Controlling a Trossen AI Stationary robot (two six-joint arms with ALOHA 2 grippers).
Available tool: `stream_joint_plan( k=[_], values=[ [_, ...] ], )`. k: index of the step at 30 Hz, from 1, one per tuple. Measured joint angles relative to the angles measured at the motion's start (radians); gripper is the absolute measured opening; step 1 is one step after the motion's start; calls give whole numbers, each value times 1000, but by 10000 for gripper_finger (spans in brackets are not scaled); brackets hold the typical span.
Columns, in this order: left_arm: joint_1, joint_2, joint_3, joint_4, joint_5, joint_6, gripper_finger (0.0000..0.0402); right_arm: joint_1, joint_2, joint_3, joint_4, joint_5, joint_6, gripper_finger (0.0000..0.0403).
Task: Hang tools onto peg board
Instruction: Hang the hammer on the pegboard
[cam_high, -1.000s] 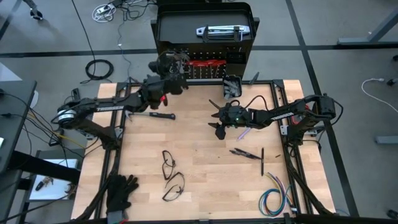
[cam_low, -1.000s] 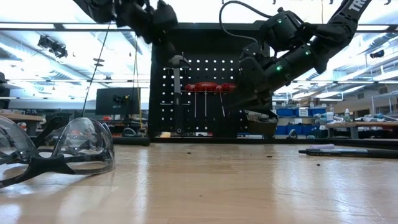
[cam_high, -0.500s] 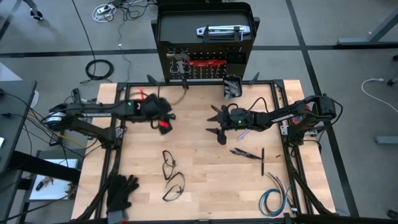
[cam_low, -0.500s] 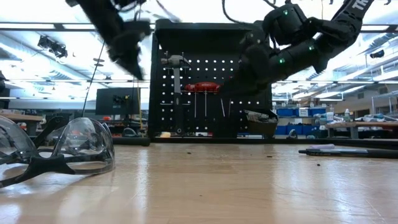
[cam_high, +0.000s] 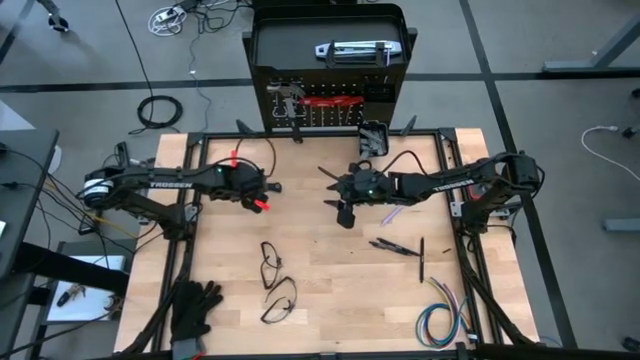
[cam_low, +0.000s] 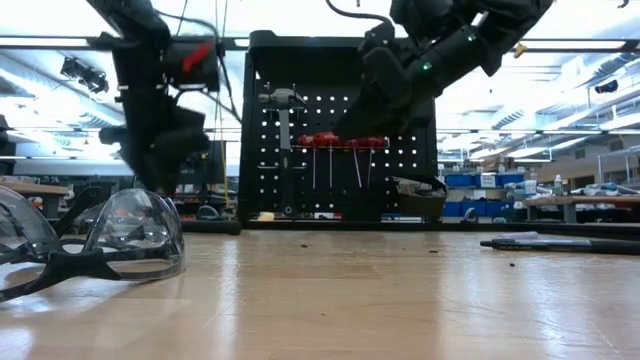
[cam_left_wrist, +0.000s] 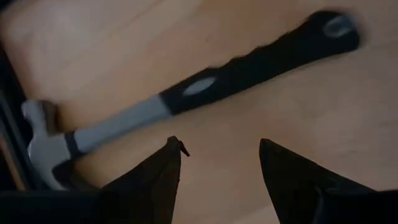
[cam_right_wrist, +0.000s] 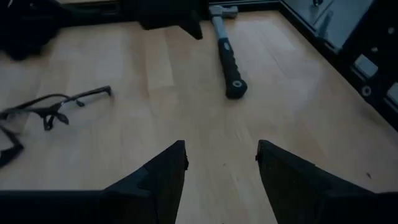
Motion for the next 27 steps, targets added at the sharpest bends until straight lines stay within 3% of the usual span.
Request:
stream_joint_plan(
  k=[12,20,22,27],
  values=[
    [240,0,-146,283,-67,104,213,7,2,-6,50,-7,-15,192],
    [310,60,-167,379,-17,168,213,11,2,-6,61,-22,-20,190],
    [308,96,-165,423,38,199,213,17,2,-6,58,-22,-20,190],
    [238,179,-162,595,296,276,213,24,2,-6,61,-25,-34,187]
  ],
)
